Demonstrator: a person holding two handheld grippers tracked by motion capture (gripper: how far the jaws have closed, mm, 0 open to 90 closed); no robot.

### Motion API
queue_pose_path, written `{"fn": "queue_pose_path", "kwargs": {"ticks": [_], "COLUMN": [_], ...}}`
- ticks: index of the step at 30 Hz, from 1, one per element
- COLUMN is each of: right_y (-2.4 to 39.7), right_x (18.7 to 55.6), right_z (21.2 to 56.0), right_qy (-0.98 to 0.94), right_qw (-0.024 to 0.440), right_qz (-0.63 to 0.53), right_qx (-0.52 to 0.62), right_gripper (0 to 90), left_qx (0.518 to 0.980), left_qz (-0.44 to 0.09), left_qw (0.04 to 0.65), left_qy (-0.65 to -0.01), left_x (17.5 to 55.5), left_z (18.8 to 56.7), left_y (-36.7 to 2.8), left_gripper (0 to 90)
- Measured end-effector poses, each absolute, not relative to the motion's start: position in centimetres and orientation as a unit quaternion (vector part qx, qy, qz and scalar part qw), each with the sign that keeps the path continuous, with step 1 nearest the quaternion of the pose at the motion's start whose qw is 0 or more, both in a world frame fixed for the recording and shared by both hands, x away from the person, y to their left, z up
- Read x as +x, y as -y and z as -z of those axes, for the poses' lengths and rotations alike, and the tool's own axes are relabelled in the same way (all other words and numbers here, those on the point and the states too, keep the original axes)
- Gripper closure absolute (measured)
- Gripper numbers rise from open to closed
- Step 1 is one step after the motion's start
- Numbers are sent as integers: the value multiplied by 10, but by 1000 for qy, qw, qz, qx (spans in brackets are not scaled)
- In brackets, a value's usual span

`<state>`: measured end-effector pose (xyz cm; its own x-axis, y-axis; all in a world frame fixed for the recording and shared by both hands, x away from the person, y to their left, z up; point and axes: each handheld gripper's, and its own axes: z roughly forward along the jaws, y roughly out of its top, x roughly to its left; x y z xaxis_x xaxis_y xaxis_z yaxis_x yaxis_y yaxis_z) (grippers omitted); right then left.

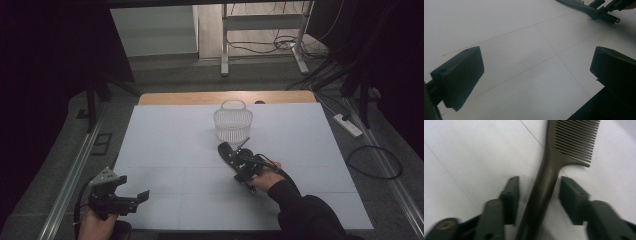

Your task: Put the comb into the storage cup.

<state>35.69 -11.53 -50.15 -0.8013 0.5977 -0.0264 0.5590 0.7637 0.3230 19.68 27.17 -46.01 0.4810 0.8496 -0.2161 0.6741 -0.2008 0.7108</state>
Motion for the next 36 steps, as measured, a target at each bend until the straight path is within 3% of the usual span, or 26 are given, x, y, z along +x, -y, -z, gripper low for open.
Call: {"fn": "queue_pose_path", "kwargs": {"ticks": [4, 36], "right_y": [116, 123], "right_x": [357, 346], "right_z": [500, 492], "right_qy": [-937, -940], "right_qw": [64, 75], "right_qz": [-149, -177], "right_qx": [308, 281], "right_gripper": [715, 724], "left_qx": [767, 773], "left_qz": [-113, -101], "left_qw": [391, 398], "left_qy": [-497, -485], "left_x": [197, 199], "left_z": [460, 459], "left_y": [-272, -271], "left_gripper": [0, 0]}}
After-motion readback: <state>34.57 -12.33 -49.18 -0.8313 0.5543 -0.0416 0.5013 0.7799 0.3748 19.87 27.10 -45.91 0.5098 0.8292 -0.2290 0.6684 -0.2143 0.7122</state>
